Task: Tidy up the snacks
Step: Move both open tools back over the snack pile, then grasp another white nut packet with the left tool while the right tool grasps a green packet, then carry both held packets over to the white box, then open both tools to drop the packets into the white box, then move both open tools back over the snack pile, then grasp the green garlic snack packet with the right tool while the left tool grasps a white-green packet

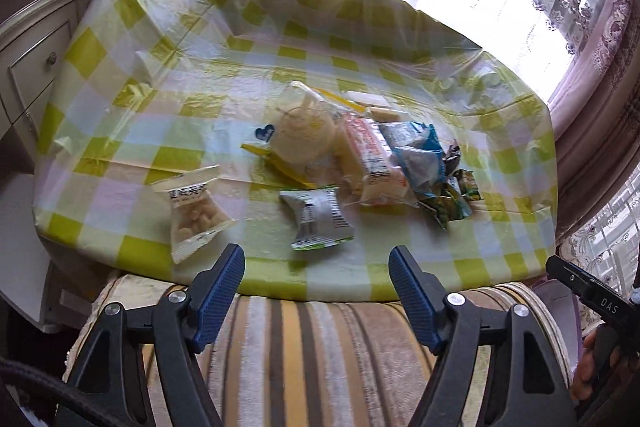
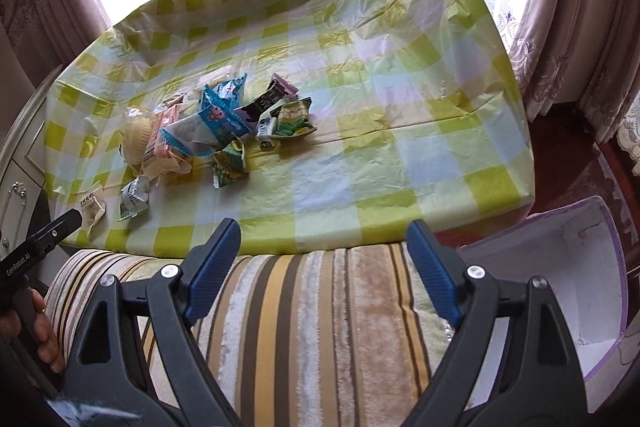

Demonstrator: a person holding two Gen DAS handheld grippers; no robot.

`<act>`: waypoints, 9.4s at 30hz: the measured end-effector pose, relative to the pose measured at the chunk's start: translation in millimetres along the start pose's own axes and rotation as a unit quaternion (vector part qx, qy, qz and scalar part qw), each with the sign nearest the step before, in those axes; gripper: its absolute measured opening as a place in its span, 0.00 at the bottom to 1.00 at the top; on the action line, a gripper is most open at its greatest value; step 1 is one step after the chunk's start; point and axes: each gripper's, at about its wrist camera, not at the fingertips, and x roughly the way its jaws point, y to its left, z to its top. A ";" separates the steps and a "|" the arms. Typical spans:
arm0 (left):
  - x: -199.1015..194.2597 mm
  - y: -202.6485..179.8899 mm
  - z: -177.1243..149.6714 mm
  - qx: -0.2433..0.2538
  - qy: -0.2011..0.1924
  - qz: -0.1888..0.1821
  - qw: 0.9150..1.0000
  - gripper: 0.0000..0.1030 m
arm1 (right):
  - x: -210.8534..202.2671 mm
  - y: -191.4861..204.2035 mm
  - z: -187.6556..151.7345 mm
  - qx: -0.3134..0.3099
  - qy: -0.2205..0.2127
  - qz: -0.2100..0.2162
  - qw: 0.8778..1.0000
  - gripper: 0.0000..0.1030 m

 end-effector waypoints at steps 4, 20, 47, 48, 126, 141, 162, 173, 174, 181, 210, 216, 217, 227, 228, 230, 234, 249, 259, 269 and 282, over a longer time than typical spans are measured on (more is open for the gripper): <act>4.9 31.8 1.3 -0.037 0.007 0.014 0.999 0.67 | 16.5 13.5 3.0 -0.010 0.016 0.004 1.000 0.84; 64.1 84.6 29.3 -0.119 0.062 0.076 0.988 0.65 | 75.6 66.5 29.3 -0.066 0.042 0.004 0.997 0.83; 91.1 65.2 39.6 -0.056 0.067 0.106 0.991 0.36 | 145.5 97.6 49.7 -0.137 0.095 -0.024 0.986 0.46; 89.8 63.7 39.8 -0.053 0.065 0.107 0.991 0.36 | 144.8 97.1 49.3 -0.137 0.094 -0.020 0.986 0.42; 64.6 -286.6 -38.1 0.262 0.114 -0.146 0.947 0.36 | -15.3 -134.1 -13.6 0.063 0.009 -0.173 0.983 0.39; 63.8 -339.5 -72.7 0.302 0.158 -0.222 0.913 0.36 | -24.6 -174.4 -23.9 0.094 0.015 -0.223 0.970 0.40; 67.6 -335.2 -70.8 0.277 0.174 -0.258 0.909 0.51 | -27.0 -183.4 -23.0 0.107 0.013 -0.257 0.960 0.63; 71.9 -289.8 -47.4 0.221 0.154 -0.225 0.936 0.51 | -21.7 -158.9 -11.5 0.130 0.009 -0.188 0.973 0.66; 72.0 -283.5 -44.5 0.215 0.151 -0.220 0.940 0.51 | -19.9 -156.2 -10.6 0.136 0.014 -0.180 0.974 0.66; 73.1 -230.2 -22.2 0.157 0.132 -0.182 0.962 0.51 | -10.2 -117.2 -4.4 0.115 0.018 -0.142 0.983 0.66; 88.1 -4.6 31.5 -0.057 0.098 0.014 0.993 0.51 | 63.1 -13.0 30.1 0.017 0.056 -0.081 0.995 0.69; 103.6 -5.9 36.6 -0.056 0.108 0.017 0.992 0.51 | 81.7 -8.2 44.2 0.019 0.056 -0.073 0.996 0.69; 105.7 -6.4 36.6 -0.056 0.109 0.018 0.992 0.51 | 85.4 -6.9 46.9 0.018 0.055 -0.073 0.996 0.69; 117.6 -13.6 33.2 -0.035 0.108 0.028 0.993 0.40 | 114.6 15.0 72.9 -0.001 0.041 -0.058 0.997 0.73; 117.4 -14.3 32.7 -0.034 0.106 0.029 0.993 0.40 | 118.6 16.7 75.0 -0.003 0.041 -0.056 0.998 0.73; 117.4 -14.9 32.3 -0.032 0.103 0.028 0.994 0.39 | 126.2 18.9 78.3 -0.006 0.044 -0.059 0.997 0.73; 117.4 -14.2 32.6 -0.034 0.102 0.024 0.994 0.39 | 138.7 21.0 84.5 -0.008 0.049 -0.068 0.996 0.73; 113.7 -10.1 30.3 -0.043 0.091 0.013 0.995 0.37 | 174.4 22.8 97.0 -0.020 0.066 -0.079 0.995 0.56; 104.4 -10.6 29.7 -0.047 0.075 0.022 0.996 0.34 | 166.7 25.2 93.5 -0.020 0.062 -0.068 0.996 0.36; 83.8 -16.0 31.1 -0.042 0.051 0.033 0.997 0.34 | 135.6 22.1 80.9 -0.017 0.051 -0.065 0.996 0.36; 59.6 -36.4 28.6 -0.024 0.035 0.022 0.999 0.33 | 92.5 13.9 62.0 -0.014 0.036 -0.066 0.997 0.36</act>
